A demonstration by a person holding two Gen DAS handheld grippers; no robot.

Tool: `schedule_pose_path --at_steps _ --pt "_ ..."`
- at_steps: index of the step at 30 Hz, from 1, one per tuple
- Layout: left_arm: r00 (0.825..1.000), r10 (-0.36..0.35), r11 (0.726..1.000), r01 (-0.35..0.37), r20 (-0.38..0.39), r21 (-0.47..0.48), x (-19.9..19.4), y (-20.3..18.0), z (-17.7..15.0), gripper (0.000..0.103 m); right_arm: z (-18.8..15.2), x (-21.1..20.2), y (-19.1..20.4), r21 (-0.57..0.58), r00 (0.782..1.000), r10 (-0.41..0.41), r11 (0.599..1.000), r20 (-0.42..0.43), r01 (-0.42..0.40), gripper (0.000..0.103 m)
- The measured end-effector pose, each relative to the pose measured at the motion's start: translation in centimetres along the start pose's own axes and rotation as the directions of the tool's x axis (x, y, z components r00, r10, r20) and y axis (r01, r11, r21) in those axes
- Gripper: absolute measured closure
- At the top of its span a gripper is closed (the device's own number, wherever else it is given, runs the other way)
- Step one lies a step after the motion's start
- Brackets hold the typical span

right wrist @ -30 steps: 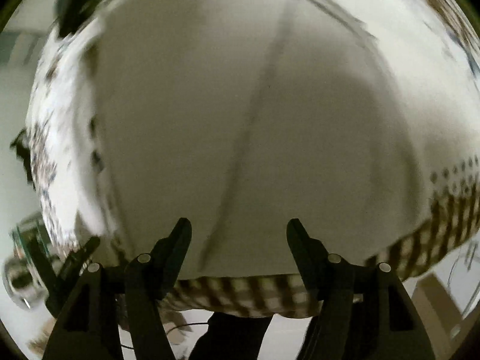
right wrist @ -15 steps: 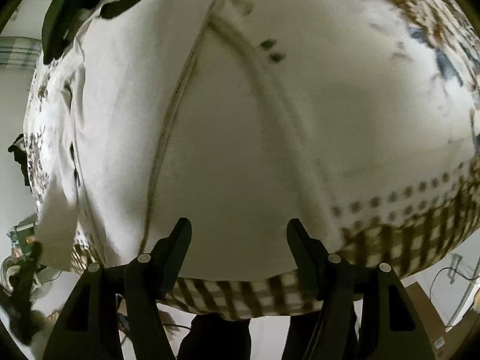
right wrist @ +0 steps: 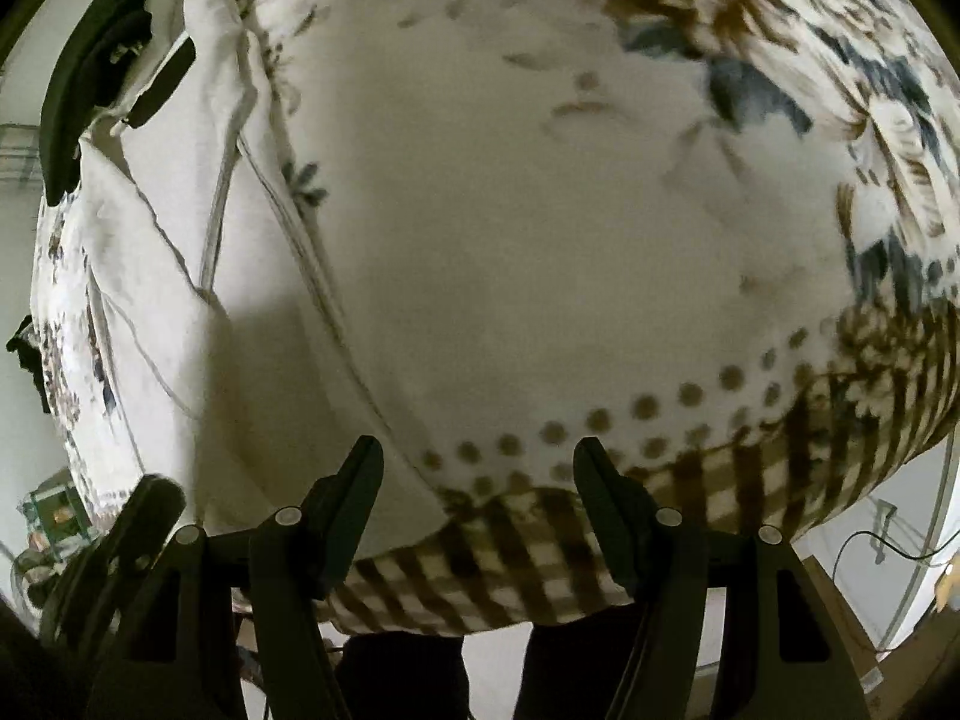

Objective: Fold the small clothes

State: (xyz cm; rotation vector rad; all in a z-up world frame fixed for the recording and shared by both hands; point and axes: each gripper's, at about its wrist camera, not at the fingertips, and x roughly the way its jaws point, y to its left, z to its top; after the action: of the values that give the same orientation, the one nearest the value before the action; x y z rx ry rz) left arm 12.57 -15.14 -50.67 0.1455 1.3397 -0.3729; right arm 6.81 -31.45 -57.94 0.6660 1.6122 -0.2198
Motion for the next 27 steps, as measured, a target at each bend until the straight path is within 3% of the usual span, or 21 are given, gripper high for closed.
schedule_pose_path --at_steps 2,4,7,10,12,15,17,19,20,21,22,23,25,27 --pt "1.0 0.002 0.998 -0.002 -0.007 -0.06 -0.3 1.9 -0.3 0.078 0.1 -0.5 -1.1 -0.002 1.0 0.025 1.0 -0.007 -0.025 0.035" --pt "0.999 0.03 0.99 -0.032 -0.018 -0.134 -0.8 5.1 -0.9 0.021 -0.2 -1.1 -2.2 0.0 0.998 0.062 0.998 -0.01 -0.062 0.035" --pt "0.994 0.104 0.959 -0.106 -0.02 -0.262 -1.7 11.5 -2.7 0.017 -0.4 -1.2 -2.7 0.005 0.99 0.14 0.99 -0.026 -0.14 0.035" --pt "0.988 0.139 0.905 -0.157 -0.074 -0.395 -1.1 18.1 -5.1 0.017 -0.3 -0.5 -3.2 0.002 0.978 0.2 0.98 -0.054 -0.2 0.035" --pt "0.986 0.13 0.871 -0.162 -0.101 -0.463 -0.3 21.5 -6.9 0.017 -0.4 0.8 -3.0 -0.007 0.969 0.231 0.973 -0.09 -0.233 0.035" --pt "0.989 0.072 0.844 -0.13 -0.13 -0.521 1.4 24.6 -9.3 0.017 -0.7 3.4 -3.2 0.003 0.952 0.261 0.964 -0.161 -0.264 0.035" --pt "0.991 0.017 0.831 -0.088 -0.132 -0.55 2.3 25.5 -10.5 0.018 -1.1 4.4 -3.8 0.024 0.945 0.274 0.961 -0.18 -0.275 0.035" --pt "0.994 -0.007 0.831 -0.053 -0.105 -0.553 2.5 25.5 -11.3 0.027 -1.4 4.6 -4.2 0.034 0.945 0.28 0.96 -0.168 -0.278 0.035" --pt "0.996 -0.006 0.835 -0.047 -0.094 -0.549 2.4 25.3 -11.6 0.035 -1.5 4.5 -4.2 0.036 0.945 0.281 0.96 -0.167 -0.279 0.036" --pt "0.997 -0.005 0.841 -0.038 -0.079 -0.54 2.2 25.1 -11.9 0.06 -1.7 4.3 -4.4 0.032 0.944 0.281 0.96 -0.17 -0.28 0.04" --pt "0.997 0.012 0.846 -0.053 -0.08 -0.53 2.1 24.6 -12.2 0.082 -1.8 4.2 -4.1 0.026 0.942 0.284 0.958 -0.176 -0.284 0.051" --pt "0.996 0.027 0.849 -0.065 -0.081 -0.525 2.0 24.5 -12.2 0.088 -2.0 4.1 -3.7 0.018 0.942 0.282 0.959 -0.183 -0.284 0.058" --pt "0.996 0.045 0.845 -0.077 -0.073 -0.529 1.3 24.0 -12.2 0.096 -2.2 3.9 -3.1 -0.002 0.94 0.277 0.959 -0.2 -0.283 0.089" --pt "0.997 0.037 0.835 -0.064 -0.061 -0.546 0.1 24.0 -12.6 0.097 -2.7 3.7 -2.6 -0.015 0.946 0.257 0.964 -0.196 -0.265 0.097"
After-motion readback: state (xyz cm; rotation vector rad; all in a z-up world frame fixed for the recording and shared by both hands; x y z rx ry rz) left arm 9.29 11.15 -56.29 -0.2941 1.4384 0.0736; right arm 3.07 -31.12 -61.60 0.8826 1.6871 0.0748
